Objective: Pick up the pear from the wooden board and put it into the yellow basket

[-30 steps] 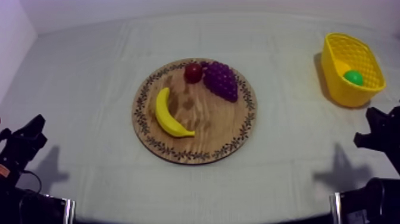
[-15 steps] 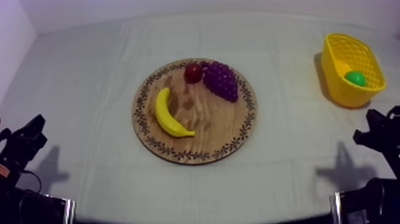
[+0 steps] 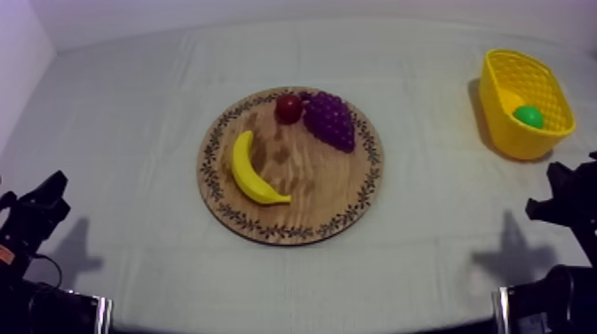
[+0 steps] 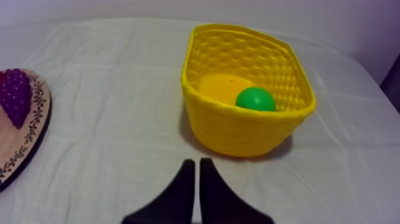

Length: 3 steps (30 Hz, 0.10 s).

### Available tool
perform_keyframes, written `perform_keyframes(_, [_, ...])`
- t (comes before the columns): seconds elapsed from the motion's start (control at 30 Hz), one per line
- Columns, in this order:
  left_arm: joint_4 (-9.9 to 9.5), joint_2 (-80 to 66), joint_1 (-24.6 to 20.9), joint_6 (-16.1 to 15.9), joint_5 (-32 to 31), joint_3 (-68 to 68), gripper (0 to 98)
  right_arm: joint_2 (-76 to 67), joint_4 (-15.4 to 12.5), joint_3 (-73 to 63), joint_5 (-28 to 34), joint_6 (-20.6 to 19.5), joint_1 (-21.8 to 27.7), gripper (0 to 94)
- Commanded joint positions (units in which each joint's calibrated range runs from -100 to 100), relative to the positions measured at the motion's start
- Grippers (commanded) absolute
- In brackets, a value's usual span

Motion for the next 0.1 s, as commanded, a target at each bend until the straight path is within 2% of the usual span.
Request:
perform_keyframes(0.0, [-0.02,0.0,0.0,0.0,0.0,0.0,0.1,0.0,0.0,0.0,0.1,-0.1,0.0,0.2])
perform_keyframes(0.07, [-0.02,0.0,0.0,0.0,0.0,0.0,0.1,0.0,0.0,0.0,0.1,-0.1,0.0,0.2])
